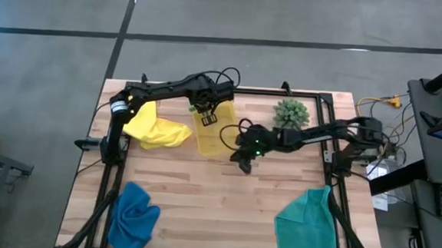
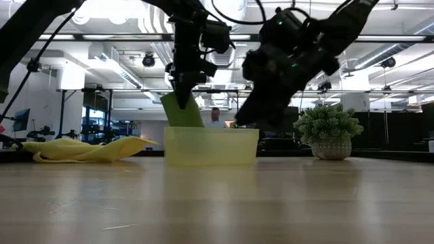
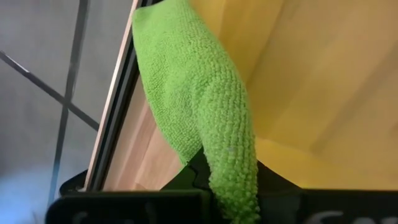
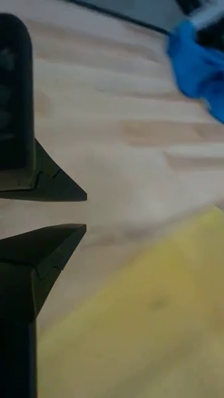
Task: Fold microfiber towels
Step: Put the green microfiber cloth into the yellow bin
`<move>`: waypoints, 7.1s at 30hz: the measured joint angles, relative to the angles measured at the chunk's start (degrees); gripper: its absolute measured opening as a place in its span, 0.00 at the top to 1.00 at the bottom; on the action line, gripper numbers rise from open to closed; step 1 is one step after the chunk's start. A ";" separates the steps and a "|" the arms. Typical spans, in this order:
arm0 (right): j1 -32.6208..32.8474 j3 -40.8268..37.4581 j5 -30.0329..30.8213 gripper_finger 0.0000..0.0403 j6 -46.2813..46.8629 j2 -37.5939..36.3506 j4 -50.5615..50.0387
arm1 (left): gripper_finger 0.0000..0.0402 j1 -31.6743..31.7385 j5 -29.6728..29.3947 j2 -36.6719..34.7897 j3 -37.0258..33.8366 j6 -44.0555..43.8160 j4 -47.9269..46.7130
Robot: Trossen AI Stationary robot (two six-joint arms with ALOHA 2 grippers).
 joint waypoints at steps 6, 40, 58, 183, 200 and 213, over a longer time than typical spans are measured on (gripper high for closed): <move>0.02 4.00 5.40 0.84 1.67 8.20 8.38 | 1.00 0.02 0.13 0.00 -0.03 -1.58 -0.01; 0.48 14.26 9.51 0.84 3.79 18.81 10.02 | 1.00 -4.28 7.91 0.13 -11.22 -12.45 10.66; 1.85 13.14 13.10 0.84 -5.85 18.35 13.24 | 1.00 -4.70 15.92 -0.35 -11.43 -15.98 10.20; -10.51 73.26 12.82 0.98 -33.08 14.94 -56.79 | 0.68 4.76 19.61 -51.73 -55.22 14.08 73.54; -9.51 73.49 4.47 0.98 -40.35 14.96 -59.35 | 0.66 4.79 33.77 -51.71 -55.35 18.44 72.71; -9.04 73.36 3.88 0.96 -37.53 14.96 -59.02 | 0.98 4.67 34.08 -53.36 -51.61 18.44 64.85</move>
